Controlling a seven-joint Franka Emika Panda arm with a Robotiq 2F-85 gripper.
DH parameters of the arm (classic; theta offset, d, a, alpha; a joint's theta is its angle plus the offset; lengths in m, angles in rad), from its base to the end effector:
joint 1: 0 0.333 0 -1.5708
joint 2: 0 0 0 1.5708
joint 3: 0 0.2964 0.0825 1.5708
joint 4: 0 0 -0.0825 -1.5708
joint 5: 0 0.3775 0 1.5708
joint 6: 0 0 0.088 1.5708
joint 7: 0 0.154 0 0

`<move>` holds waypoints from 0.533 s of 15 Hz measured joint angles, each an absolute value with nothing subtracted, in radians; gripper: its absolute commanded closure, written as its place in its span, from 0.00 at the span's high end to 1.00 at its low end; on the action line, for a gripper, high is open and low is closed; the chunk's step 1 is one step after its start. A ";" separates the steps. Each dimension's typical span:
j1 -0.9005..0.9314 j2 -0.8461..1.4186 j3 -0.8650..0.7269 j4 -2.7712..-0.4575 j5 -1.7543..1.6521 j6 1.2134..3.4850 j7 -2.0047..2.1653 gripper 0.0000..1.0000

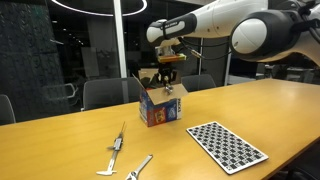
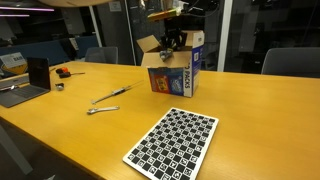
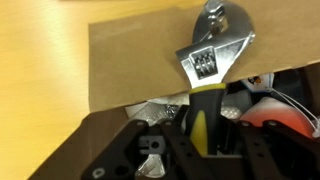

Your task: Remove the tool from the blue box

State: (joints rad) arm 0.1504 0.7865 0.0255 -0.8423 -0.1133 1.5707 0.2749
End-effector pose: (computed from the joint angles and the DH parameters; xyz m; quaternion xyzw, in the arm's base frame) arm 0.7215 0.1040 0.3864 0.9971 -0.0512 -0.0177 0.0528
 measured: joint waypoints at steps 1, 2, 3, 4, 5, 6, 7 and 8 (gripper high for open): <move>0.154 0.780 0.026 -0.830 -0.115 1.548 0.275 0.18; 0.157 0.773 0.026 -0.816 -0.118 1.525 0.275 0.18; 0.161 0.766 0.026 -0.802 -0.124 1.501 0.275 0.19; 0.166 0.757 0.025 -0.789 -0.134 1.478 0.275 0.19; 0.172 0.747 0.025 -0.779 -0.144 1.457 0.275 0.19; 0.178 0.736 0.025 -0.771 -0.154 1.441 0.276 0.19; 0.182 0.724 0.025 -0.766 -0.161 1.427 0.277 0.18; 0.186 0.711 0.025 -0.765 -0.169 1.413 0.278 0.18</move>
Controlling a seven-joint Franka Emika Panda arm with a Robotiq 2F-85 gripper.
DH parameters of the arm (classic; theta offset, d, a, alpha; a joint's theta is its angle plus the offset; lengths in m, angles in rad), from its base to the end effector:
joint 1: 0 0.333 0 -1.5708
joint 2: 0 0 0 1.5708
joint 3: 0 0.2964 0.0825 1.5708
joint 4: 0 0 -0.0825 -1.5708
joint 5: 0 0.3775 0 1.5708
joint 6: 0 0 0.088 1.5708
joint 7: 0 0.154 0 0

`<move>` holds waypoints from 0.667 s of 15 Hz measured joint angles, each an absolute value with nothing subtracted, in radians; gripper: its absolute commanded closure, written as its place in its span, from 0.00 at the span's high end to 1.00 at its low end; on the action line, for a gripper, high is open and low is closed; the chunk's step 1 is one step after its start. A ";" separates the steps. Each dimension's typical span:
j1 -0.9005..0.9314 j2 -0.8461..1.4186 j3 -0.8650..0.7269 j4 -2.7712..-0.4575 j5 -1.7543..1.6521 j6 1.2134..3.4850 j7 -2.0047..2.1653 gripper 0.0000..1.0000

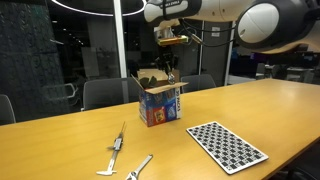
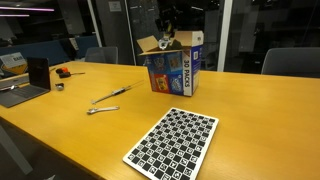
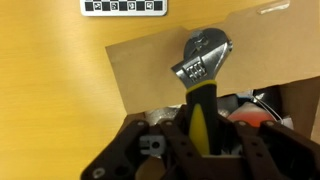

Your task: Remove the tool from the blue box

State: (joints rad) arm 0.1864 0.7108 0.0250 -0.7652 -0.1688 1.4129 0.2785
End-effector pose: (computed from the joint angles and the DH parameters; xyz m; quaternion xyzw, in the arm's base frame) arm 0.6931 0.1137 0.4644 0.9956 -0.0468 -0.0124 0.0808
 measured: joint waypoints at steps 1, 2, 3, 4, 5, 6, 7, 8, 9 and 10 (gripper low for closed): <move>0.189 0.698 0.025 -0.766 -0.174 1.399 0.281 0.19; 0.190 0.685 0.025 -0.767 -0.176 1.384 0.286 0.19; 0.190 0.671 0.022 -0.772 -0.177 1.367 0.294 0.19; 0.190 0.655 0.019 -0.780 -0.177 1.353 0.302 0.19; 0.187 0.633 0.017 -0.802 -0.177 1.341 0.314 0.18; 0.182 0.608 0.016 -0.833 -0.176 1.335 0.328 0.18; 0.177 0.582 0.016 -0.871 -0.172 1.334 0.342 0.18; 0.169 0.555 0.016 -0.918 -0.166 1.334 0.357 0.18; 0.160 0.528 0.016 -0.970 -0.153 1.334 0.370 0.17; 0.149 0.506 0.016 -1.021 -0.137 1.337 0.381 0.18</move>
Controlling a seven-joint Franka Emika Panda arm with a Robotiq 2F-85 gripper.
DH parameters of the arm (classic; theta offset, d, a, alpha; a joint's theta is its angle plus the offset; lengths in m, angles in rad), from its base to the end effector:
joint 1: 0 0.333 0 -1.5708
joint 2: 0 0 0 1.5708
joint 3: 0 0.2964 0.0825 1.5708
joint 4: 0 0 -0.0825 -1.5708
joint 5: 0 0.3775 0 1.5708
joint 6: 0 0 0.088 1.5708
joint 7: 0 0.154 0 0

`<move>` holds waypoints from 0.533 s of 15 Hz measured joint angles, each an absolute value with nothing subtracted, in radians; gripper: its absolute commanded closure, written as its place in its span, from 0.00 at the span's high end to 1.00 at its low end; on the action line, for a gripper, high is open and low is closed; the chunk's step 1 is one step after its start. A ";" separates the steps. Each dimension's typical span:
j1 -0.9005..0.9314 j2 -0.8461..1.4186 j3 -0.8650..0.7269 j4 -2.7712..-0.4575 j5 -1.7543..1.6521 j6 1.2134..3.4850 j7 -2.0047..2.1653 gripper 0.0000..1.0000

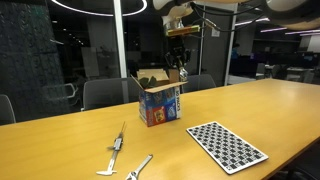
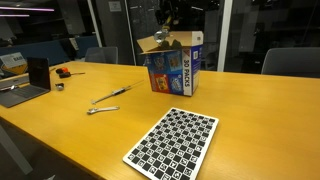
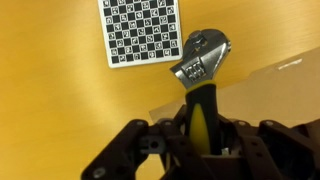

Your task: Remove the tool from the blue box

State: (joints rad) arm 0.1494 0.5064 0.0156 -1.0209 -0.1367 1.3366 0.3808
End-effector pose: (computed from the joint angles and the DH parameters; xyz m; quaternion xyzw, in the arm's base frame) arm 0.6420 0.0809 0.4846 0.9865 -0.1170 -0.0743 0.0870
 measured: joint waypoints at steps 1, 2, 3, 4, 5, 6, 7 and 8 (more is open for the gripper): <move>0.137 0.487 0.016 -1.074 -0.118 1.342 0.390 0.18; 0.124 0.470 0.015 -1.126 -0.097 1.350 0.398 0.18; 0.111 0.455 0.015 -1.181 -0.076 1.365 0.408 0.18; 0.098 0.441 0.015 -1.232 -0.057 1.384 0.416 0.18; 0.086 0.429 0.014 -1.287 -0.042 1.409 0.426 0.18; 0.077 0.416 0.009 -1.341 -0.027 1.438 0.434 0.18; 0.071 0.404 0.002 -1.396 -0.015 1.477 0.444 0.18; 0.067 0.391 -0.007 -1.450 -0.010 1.522 0.456 0.18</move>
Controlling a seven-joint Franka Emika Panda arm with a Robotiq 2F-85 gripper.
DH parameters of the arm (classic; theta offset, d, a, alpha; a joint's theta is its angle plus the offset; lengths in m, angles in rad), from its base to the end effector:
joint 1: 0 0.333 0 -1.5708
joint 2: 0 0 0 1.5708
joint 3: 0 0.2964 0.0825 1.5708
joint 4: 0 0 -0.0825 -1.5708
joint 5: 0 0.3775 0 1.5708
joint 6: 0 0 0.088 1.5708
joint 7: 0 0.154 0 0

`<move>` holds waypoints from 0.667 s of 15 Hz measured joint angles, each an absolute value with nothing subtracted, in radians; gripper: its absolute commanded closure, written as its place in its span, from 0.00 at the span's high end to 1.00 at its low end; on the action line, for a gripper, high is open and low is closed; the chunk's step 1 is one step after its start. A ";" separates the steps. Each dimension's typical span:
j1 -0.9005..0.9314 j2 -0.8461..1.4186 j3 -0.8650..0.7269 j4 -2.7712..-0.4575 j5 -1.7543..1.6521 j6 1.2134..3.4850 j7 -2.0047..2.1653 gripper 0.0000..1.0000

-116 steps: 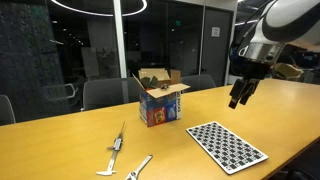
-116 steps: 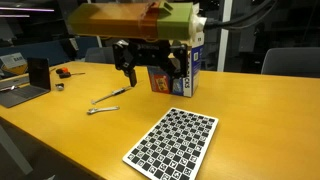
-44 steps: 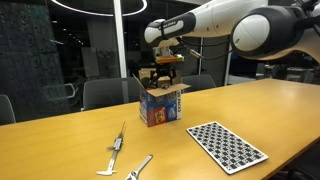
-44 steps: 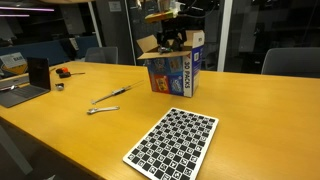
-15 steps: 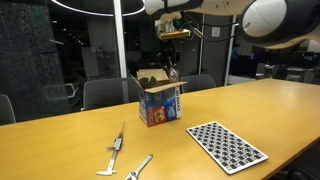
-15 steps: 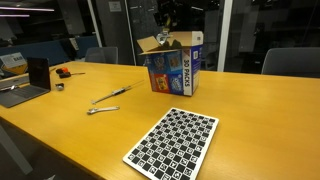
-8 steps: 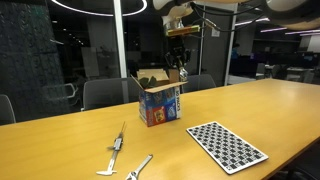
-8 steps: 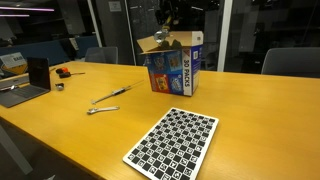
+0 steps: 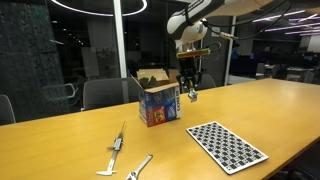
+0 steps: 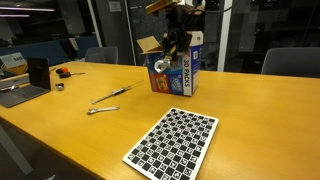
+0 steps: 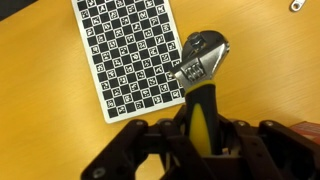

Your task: Remove the tool from the blue box

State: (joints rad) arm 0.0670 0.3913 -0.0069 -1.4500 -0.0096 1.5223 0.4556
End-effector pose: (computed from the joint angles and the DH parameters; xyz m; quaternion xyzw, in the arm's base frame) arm 0.6094 0.0356 0.3803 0.9682 -0.1934 -0.1520 0.0464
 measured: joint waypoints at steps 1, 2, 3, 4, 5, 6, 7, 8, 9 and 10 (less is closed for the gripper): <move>0.063 0.378 -0.016 -1.507 -0.008 1.579 0.465 0.17; 0.060 0.364 -0.024 -1.559 -0.007 1.637 0.471 0.18; 0.055 0.349 -0.031 -1.618 -0.002 1.708 0.472 0.18; 0.049 0.334 -0.036 -1.677 0.011 1.785 0.472 0.19; 0.042 0.319 -0.039 -1.734 0.026 1.863 0.471 0.18; 0.036 0.303 -0.040 -1.792 0.039 1.941 0.467 0.20; 0.030 0.289 -0.040 -1.852 0.051 2.020 0.461 0.19; 0.025 0.276 -0.040 -1.912 0.064 2.096 0.453 0.18; 0.022 0.266 -0.040 -1.975 0.075 2.171 0.443 0.18; 0.018 0.257 -0.040 -2.040 0.088 2.241 0.432 0.18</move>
State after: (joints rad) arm 0.0185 0.2569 -0.0404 -2.0398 0.0880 2.2414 0.4322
